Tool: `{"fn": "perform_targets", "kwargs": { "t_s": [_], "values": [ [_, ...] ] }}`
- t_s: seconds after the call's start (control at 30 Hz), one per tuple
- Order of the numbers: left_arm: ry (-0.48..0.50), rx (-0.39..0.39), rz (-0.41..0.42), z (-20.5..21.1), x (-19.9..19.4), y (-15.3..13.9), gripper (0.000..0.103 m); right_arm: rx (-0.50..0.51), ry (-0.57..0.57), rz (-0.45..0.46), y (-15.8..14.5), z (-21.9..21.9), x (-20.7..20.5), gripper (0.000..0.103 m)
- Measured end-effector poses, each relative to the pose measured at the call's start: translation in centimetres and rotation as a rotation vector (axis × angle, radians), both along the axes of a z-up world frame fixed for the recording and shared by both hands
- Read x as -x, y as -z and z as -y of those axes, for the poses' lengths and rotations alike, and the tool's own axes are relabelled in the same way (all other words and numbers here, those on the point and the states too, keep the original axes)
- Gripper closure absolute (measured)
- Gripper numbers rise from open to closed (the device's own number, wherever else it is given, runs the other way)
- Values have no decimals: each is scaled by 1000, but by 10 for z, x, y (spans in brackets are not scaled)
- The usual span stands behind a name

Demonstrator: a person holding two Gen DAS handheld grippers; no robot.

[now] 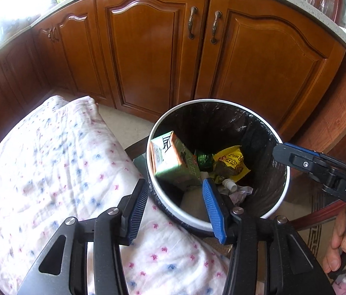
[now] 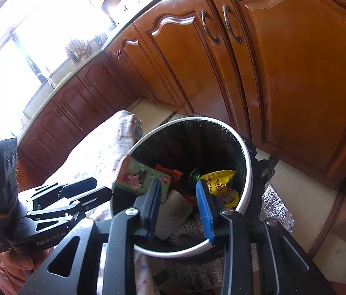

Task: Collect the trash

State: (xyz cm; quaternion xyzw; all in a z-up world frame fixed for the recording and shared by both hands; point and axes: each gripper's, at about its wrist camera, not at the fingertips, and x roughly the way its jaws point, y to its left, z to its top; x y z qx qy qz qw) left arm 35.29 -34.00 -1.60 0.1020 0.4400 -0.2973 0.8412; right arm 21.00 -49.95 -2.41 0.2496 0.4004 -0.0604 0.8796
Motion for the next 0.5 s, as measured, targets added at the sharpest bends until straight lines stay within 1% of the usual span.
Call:
{"fn": "perform_targets", "kwargs": {
  "t_s": [0.03, 0.07, 0.13, 0.17, 0.2, 0.23, 0.27, 0.3, 0.37, 0.43, 0.5],
  "values": [
    [-8, 12, -7, -5, 2, 1, 57, -6, 4, 8, -1, -1, 2, 62],
    [-16, 28, -15, -11, 5, 1, 57, -11, 7, 17, -1, -3, 5, 60],
    [-32, 58, -21, -23, 11, 3, 56, -18, 12, 36, -3, -7, 10, 57],
    [-45, 70, -20, -30, 16, 3, 53, -25, 16, 48, -3, -9, 14, 51],
    [-59, 92, -19, -38, 20, 3, 52, -34, 21, 60, -3, -11, 18, 46],
    [-71, 118, -18, -47, 25, 4, 49, -45, 27, 75, -4, -14, 21, 37],
    [-87, 135, -14, -56, 30, 5, 48, -52, 31, 91, -4, -17, 25, 31],
    [-105, 149, -8, -63, 35, 5, 48, -56, 37, 108, -4, -20, 29, 30],
    [-144, 178, 4, -80, 47, 7, 42, -57, 45, 138, -5, -30, 38, 26],
    [-194, 208, 14, -99, 59, 10, 39, -59, 50, 163, -5, -40, 45, 22],
    [-243, 227, 27, -116, 72, 12, 36, -54, 57, 186, -5, -50, 52, 20]
  ]
}}
